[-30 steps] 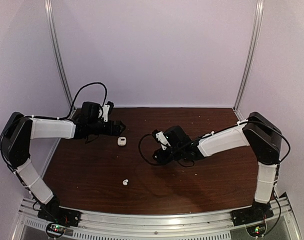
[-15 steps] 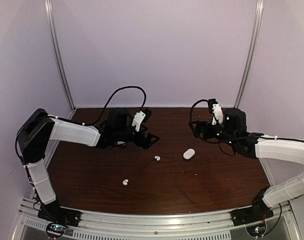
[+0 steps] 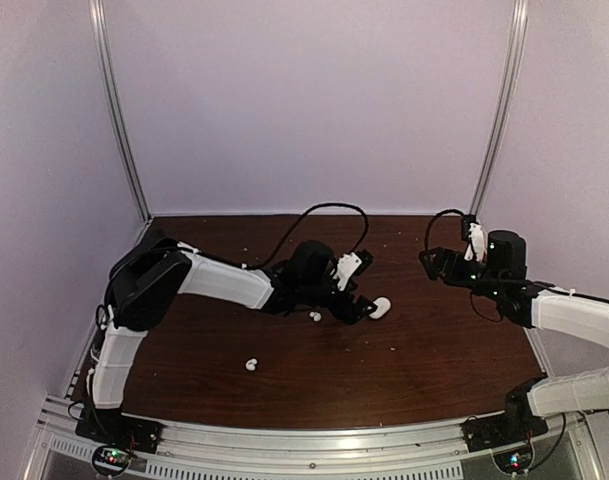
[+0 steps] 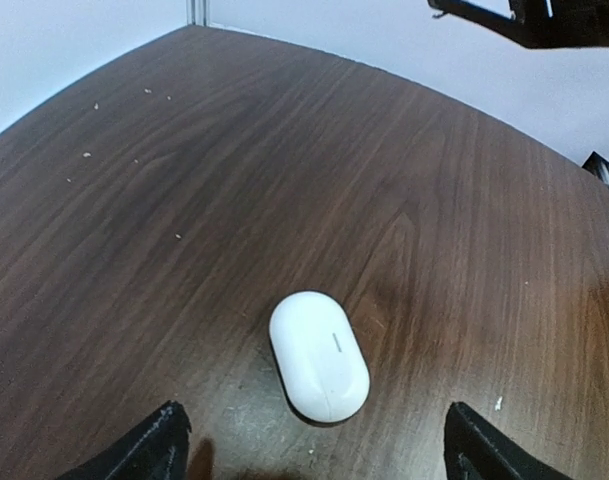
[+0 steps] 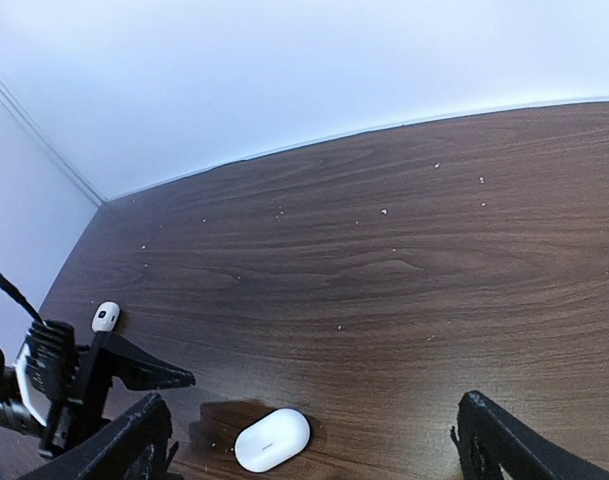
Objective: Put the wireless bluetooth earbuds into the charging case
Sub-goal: Pick up the charging case from the center of the board.
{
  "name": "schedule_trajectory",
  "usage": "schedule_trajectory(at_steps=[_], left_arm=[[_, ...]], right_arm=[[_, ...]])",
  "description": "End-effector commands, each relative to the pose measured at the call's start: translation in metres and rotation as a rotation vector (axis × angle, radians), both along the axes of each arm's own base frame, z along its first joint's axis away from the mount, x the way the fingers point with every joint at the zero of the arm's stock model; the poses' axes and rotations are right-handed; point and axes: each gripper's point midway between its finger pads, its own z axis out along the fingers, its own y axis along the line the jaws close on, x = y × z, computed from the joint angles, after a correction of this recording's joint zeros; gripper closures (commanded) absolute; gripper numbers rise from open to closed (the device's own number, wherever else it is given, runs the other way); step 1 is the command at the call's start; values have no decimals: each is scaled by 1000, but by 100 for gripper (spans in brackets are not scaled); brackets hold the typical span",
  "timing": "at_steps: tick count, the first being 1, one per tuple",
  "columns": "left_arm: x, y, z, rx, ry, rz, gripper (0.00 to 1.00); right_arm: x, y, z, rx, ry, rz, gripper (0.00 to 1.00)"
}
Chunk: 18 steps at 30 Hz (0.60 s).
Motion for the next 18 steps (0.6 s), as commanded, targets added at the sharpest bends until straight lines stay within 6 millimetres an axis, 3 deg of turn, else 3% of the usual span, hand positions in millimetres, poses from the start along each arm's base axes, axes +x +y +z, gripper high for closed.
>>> schedule_trajectory(at_steps=[1,11,18], left_arm=[[6,-17,-16,5,32,44,12],[10,-42,-66,73,56,79,25],[15,-47,-84,131,11,118,34]], right_arm=[[-2,-2,1,74,27,33,0],[1,-12,-11,118,67,8,1],[2,-22,-18,120,99,-45,3]])
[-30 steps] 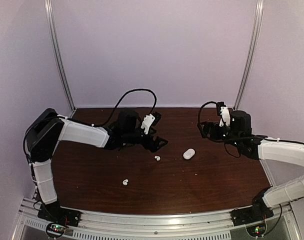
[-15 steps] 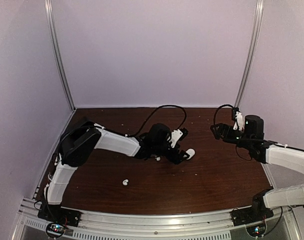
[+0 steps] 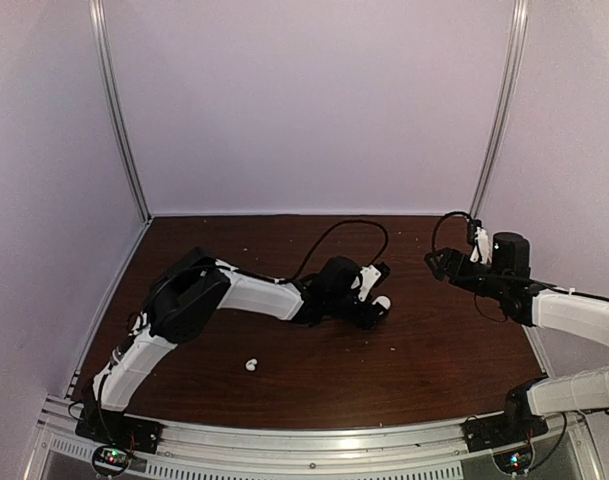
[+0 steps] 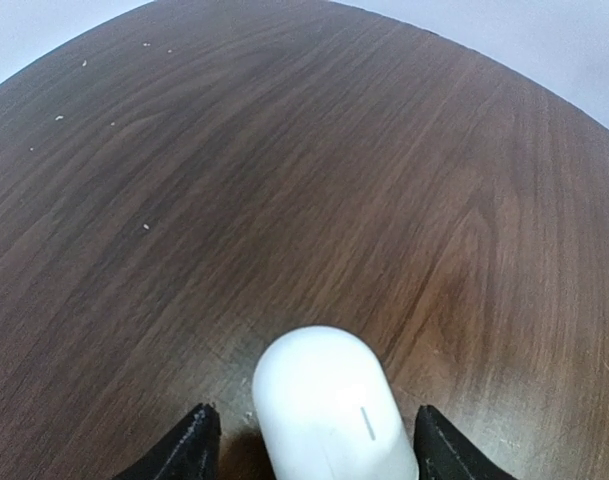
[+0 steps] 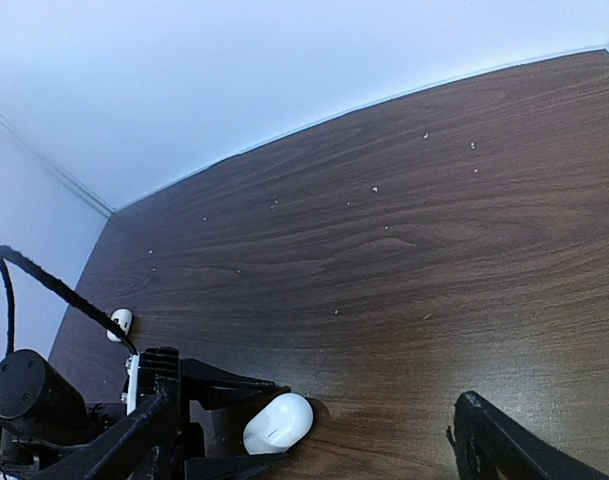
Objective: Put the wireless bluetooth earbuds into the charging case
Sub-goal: Pick up the charging case from the center of the board.
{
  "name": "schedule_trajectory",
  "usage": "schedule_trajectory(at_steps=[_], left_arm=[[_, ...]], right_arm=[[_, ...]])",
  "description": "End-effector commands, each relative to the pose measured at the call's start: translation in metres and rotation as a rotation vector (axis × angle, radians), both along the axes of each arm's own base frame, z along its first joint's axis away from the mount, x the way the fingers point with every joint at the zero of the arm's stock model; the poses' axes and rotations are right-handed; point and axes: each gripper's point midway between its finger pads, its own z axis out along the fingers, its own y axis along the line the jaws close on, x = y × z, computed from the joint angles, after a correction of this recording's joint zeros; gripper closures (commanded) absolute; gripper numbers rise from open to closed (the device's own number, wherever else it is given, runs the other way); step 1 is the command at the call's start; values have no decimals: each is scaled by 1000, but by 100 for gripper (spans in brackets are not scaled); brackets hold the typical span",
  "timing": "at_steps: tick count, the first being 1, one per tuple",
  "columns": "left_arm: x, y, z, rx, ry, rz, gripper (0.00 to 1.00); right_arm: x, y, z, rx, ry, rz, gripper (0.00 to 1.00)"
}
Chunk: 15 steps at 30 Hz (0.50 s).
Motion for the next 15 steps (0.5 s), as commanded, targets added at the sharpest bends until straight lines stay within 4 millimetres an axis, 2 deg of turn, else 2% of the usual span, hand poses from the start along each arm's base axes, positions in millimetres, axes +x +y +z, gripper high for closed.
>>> schedule_trajectory(at_steps=[1,4,8,11,15], left_arm=[[4,3,-26,79,-3,52,36],[13,12,-36,130,-13,112,43],[9,20,-40,146,-15,112,51],[5,28,-29,127,-43,103,58],[1,38,2,82,-137,69,65]], right_arm=[[0,-6,-6,14,23,-28,3],[1,-12,-7,10,30,-62,0],[0,-19,-3,-2,7,-97,0],[-2,-20,2,-12,-31,-92,0],[-14,-1,7,-5,-71,43,0]])
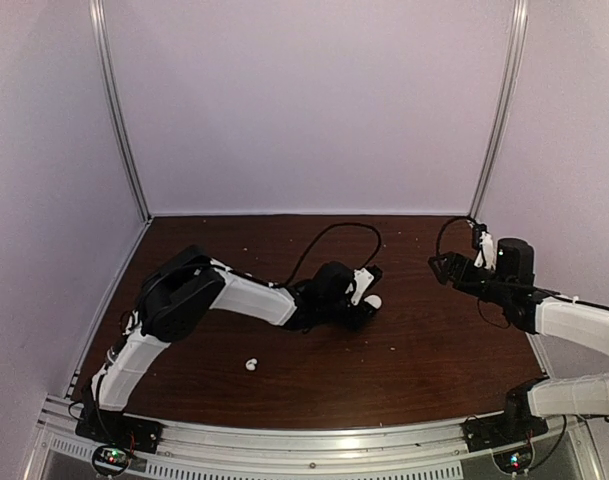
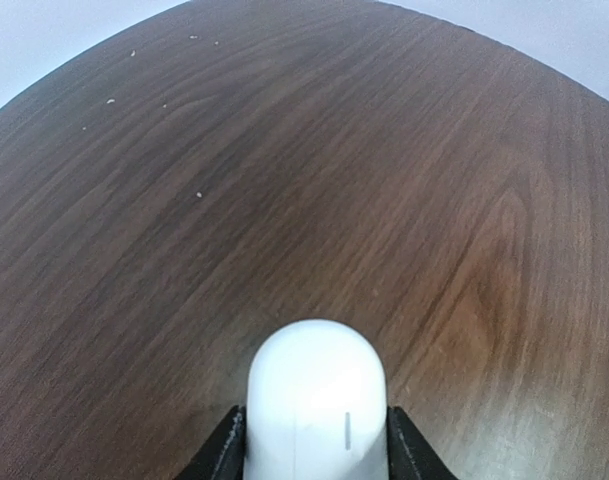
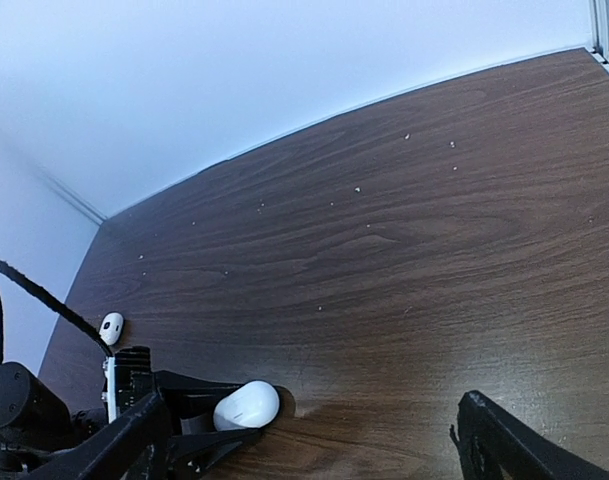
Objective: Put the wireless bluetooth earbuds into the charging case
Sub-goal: Pick up the charging case from the center of the board, then pass from the left arm to the right
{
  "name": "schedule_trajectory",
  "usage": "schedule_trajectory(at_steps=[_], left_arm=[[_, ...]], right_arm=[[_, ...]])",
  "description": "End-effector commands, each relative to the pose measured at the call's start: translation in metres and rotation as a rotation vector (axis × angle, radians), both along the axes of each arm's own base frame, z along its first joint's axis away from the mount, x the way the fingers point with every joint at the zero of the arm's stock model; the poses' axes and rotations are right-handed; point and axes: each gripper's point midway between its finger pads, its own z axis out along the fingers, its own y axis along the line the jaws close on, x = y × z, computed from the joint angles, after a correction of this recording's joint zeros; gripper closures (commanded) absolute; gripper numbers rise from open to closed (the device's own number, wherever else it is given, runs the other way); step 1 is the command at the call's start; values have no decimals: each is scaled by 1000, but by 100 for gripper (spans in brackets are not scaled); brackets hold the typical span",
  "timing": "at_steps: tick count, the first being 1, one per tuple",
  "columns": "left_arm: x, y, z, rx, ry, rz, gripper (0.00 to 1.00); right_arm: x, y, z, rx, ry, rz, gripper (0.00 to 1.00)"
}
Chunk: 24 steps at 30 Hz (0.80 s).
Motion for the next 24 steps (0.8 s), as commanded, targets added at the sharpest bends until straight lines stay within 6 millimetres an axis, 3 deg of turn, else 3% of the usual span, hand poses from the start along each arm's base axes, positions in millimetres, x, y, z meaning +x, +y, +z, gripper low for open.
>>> schedule_trajectory(at_steps=[1,4,7,12,19,24], left_arm=[[-7,21,16,32,-86,-39,67],[-14,29,52,4,-205,-88,69],[-31,40,96,-46,-331,-166,71],[-45,64,144,-63,-486,-192,74],[-71,88,192,-100,-638,-243,77],[-86,92,211,-77,-725,-293,78]], right_arm=[[-10,17,12,0,-74,132,0],[-20,36,19,59,-104,258,0],[-31,58,23,120,-111,399,6],[-51,81,31,196,-116,554,16],[-82,118,57,244,-161,719,28],[-88,140,76,271,-191,772,34]])
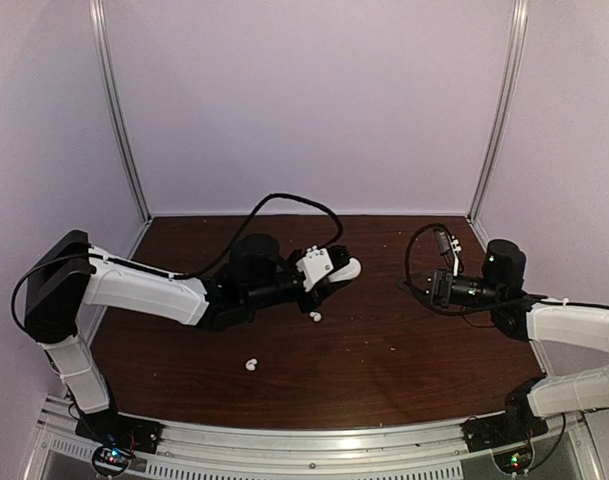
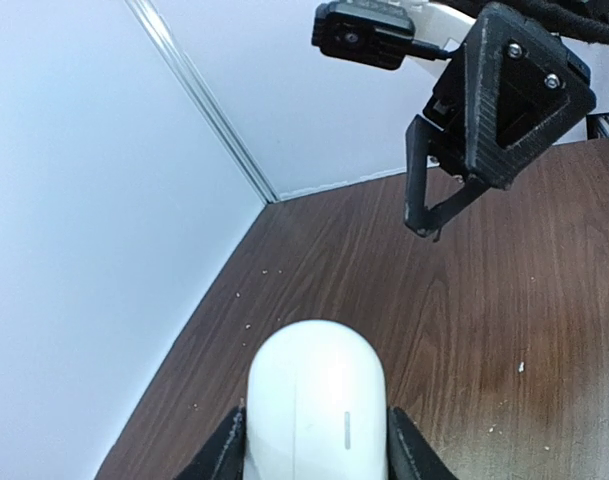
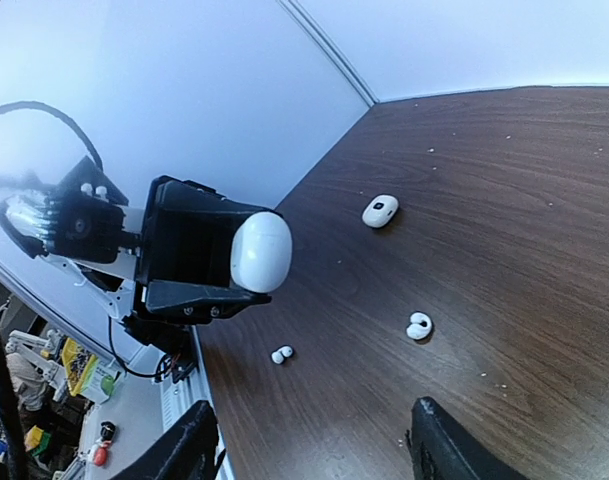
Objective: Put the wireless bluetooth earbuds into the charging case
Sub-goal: Pass from the left arm to the right
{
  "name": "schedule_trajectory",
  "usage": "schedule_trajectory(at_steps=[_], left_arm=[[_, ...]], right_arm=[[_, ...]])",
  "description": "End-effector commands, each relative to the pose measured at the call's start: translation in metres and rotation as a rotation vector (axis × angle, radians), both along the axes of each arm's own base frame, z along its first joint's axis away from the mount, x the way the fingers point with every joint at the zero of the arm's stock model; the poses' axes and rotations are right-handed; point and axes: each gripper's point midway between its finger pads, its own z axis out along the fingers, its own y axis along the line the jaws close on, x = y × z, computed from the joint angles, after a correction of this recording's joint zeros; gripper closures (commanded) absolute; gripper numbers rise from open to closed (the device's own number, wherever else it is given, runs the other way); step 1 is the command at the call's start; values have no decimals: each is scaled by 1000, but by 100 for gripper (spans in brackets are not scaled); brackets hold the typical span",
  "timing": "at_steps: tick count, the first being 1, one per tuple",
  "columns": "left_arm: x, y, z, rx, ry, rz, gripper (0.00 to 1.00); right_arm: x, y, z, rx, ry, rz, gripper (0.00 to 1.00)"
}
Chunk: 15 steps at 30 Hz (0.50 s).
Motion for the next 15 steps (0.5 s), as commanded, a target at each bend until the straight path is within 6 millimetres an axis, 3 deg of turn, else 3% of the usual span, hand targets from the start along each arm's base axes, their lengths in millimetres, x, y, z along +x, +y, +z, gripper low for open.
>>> schedule_trajectory(at_steps=[1,15], left_arm=[[-15,2,29,-13,-141,-46,77],[-53,-3,36,27,-243,-129,77]], right_arm=[[-5,21,37,61,-77,65,35],[-23,87,50,67,-97,215,52]])
